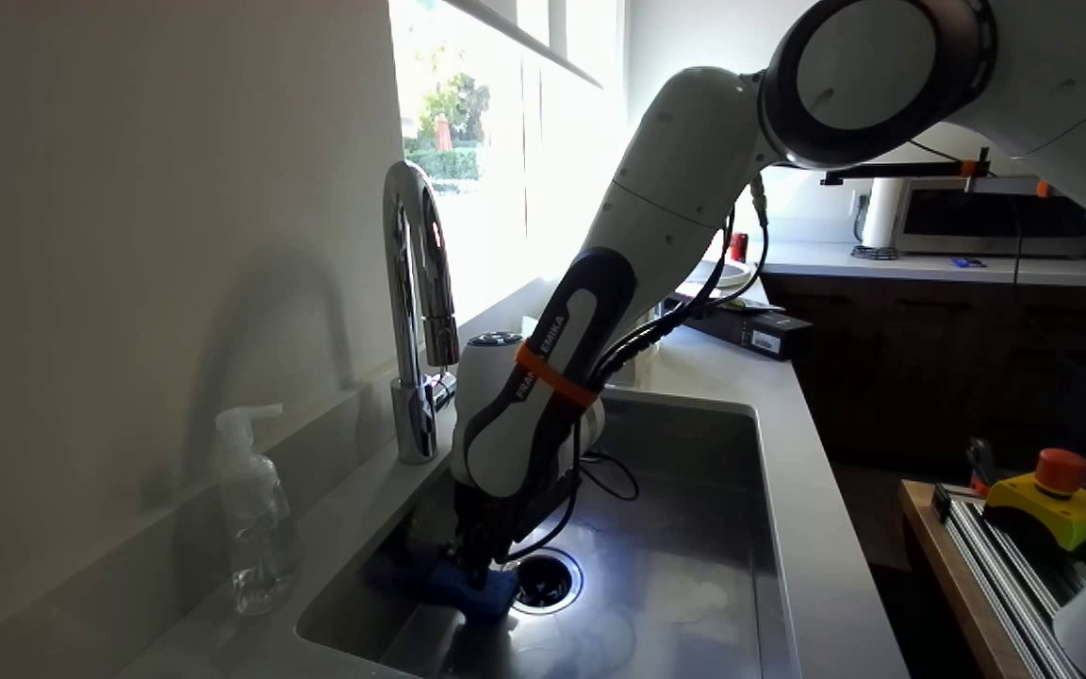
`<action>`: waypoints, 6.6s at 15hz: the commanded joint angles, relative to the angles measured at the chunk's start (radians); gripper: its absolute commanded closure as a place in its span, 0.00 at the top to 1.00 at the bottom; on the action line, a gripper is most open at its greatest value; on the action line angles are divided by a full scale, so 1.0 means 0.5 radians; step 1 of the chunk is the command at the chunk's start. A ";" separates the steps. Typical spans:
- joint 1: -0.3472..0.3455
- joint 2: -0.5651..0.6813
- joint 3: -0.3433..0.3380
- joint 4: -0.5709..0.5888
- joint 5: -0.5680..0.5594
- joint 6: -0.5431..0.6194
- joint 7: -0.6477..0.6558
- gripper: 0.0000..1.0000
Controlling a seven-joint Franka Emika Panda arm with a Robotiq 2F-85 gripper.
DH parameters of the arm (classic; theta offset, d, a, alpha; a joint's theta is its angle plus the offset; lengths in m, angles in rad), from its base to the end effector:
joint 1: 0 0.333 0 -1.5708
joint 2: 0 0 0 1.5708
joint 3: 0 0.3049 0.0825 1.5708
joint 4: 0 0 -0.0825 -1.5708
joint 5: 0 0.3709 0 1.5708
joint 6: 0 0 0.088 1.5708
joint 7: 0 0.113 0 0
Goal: Use the blue sponge to wipe the sink.
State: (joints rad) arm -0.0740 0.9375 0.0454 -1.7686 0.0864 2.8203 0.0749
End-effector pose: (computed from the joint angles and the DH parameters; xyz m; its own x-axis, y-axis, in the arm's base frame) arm 0.6258 -0.0230 0.0435 0.9730 -0.2062 0.1041 -0.1983 -0.9768 -0.0809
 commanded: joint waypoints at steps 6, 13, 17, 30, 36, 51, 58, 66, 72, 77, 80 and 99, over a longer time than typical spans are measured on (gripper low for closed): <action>0.036 0.152 -0.198 0.181 0.058 -0.027 0.195 0.00; 0.043 0.188 -0.304 0.256 0.090 -0.060 0.371 0.00; 0.036 0.214 -0.364 0.307 0.106 -0.112 0.455 0.00; 0.028 0.253 -0.560 0.393 0.094 -0.262 0.661 0.00; 0.054 0.127 -0.629 0.250 0.053 -0.416 0.674 0.00; 0.159 0.040 -0.552 0.077 -0.087 -0.264 0.555 0.00; 0.225 0.007 -0.371 0.035 -0.096 -0.097 0.371 0.00; 0.238 -0.101 -0.156 -0.130 -0.120 -0.043 0.052 0.00; 0.260 -0.209 -0.091 -0.307 -0.199 -0.077 -0.140 0.00; 0.302 -0.275 -0.142 -0.432 -0.260 0.063 -0.120 0.00; 0.216 -0.336 -0.067 -0.497 -0.216 0.118 -0.170 0.26; 0.027 -0.897 -0.094 -1.091 -0.237 0.234 -0.297 0.99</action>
State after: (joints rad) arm -0.0537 0.5629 -0.0001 -2.2179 -0.0243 2.8957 -0.0521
